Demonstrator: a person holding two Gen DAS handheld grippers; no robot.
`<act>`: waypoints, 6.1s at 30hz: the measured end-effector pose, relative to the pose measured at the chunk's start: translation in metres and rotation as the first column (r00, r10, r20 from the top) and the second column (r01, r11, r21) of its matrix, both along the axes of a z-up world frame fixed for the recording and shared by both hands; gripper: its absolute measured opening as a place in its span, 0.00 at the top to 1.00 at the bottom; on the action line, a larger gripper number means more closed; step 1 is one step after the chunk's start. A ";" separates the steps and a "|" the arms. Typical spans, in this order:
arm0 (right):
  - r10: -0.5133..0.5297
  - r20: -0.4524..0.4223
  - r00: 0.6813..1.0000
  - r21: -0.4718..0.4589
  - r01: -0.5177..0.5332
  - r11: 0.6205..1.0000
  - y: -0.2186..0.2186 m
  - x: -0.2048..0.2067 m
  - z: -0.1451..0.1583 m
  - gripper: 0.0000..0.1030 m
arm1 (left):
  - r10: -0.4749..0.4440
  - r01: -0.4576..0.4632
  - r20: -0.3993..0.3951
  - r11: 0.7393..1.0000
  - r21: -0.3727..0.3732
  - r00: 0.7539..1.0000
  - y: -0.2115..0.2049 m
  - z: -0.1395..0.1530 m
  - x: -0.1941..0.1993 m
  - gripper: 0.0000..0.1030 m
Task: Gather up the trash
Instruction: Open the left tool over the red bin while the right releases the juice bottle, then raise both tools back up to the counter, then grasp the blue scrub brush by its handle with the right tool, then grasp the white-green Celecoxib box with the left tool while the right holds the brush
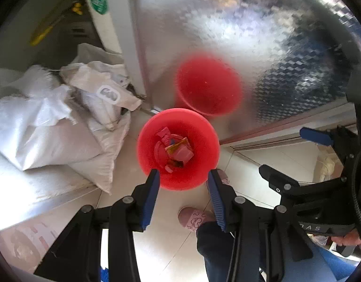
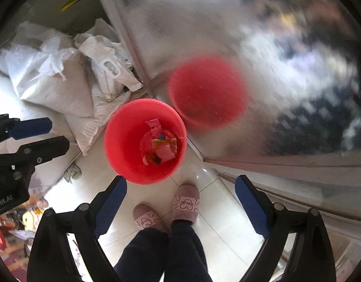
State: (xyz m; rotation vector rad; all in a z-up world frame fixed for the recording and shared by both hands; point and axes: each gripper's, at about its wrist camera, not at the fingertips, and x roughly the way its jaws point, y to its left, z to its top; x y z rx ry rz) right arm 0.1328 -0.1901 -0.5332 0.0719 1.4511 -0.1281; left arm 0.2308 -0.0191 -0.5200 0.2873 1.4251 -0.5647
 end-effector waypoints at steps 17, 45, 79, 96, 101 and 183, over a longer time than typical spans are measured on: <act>0.246 0.239 0.939 -0.004 -0.252 0.968 0.060 -0.001 0.228 0.10 | 0.297 -0.294 0.177 0.955 -0.040 0.938 0.095 0.246 -0.032 0.60; 0.265 0.637 0.724 -0.216 -0.163 0.963 0.009 0.049 0.470 0.06 | 0.301 -0.280 0.551 0.952 -0.125 0.778 0.045 0.475 0.043 0.19; 0.383 0.329 0.863 -0.224 -0.323 0.920 -0.069 0.288 0.389 0.06 | 0.371 -0.358 0.229 0.929 -0.095 0.900 -0.021 0.364 0.302 0.19; 0.500 0.099 0.861 -0.186 -0.477 0.859 -0.065 0.347 0.312 0.27 | 0.364 -0.359 0.157 0.931 -0.064 0.918 -0.027 0.303 0.338 0.19; 0.535 0.109 0.838 -0.232 -0.502 0.833 -0.058 0.342 0.315 0.60 | 0.363 -0.359 0.172 0.932 -0.057 0.916 -0.026 0.308 0.331 0.19; -0.021 0.305 0.952 0.115 -0.015 0.993 -0.211 0.175 0.387 0.66 | 0.185 -0.182 0.230 0.983 -0.038 0.955 -0.193 0.348 0.225 0.41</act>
